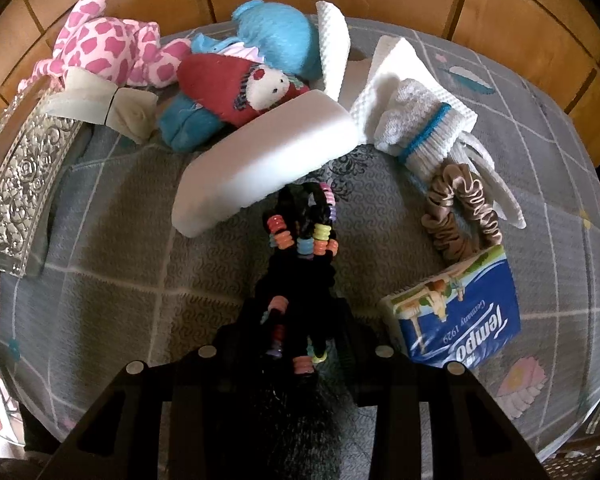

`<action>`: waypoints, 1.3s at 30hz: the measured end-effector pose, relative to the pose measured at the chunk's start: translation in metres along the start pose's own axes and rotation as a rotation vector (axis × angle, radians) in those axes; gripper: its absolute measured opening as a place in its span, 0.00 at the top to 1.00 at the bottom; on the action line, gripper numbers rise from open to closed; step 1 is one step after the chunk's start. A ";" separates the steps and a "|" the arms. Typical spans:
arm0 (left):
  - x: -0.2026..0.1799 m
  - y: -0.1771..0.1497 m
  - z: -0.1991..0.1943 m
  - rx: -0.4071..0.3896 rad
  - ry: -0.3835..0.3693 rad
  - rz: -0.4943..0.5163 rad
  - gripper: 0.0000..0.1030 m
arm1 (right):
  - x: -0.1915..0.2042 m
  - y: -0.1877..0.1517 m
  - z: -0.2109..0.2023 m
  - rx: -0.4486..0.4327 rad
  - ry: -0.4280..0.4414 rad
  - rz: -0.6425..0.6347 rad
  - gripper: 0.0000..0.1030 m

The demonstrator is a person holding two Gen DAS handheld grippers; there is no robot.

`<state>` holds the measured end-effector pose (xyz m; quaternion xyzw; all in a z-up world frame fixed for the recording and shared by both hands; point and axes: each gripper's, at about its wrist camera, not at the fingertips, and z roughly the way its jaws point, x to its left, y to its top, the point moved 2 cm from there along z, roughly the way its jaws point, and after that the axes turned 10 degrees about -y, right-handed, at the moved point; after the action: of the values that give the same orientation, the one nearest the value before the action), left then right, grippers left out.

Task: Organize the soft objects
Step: 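Carry the pink towel with the left tool and lower it into the gold tray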

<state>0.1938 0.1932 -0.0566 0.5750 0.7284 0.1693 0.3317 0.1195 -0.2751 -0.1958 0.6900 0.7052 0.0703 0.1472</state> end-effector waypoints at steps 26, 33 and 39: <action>0.079 -0.105 -0.022 -0.021 0.087 -0.107 0.24 | 0.042 -0.029 -0.067 -0.125 0.028 0.068 0.67; 0.065 -0.118 -0.055 -0.061 0.110 -0.078 0.18 | 0.085 0.022 -0.097 -0.188 0.116 0.013 0.67; 0.062 -0.130 -0.076 -0.077 0.108 -0.079 0.18 | 0.108 0.081 -0.101 -0.227 0.150 -0.010 0.67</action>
<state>0.0406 0.2258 -0.1010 0.5226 0.7604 0.2150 0.3201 0.1654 -0.1540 -0.0880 0.6582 0.7052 0.2003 0.1716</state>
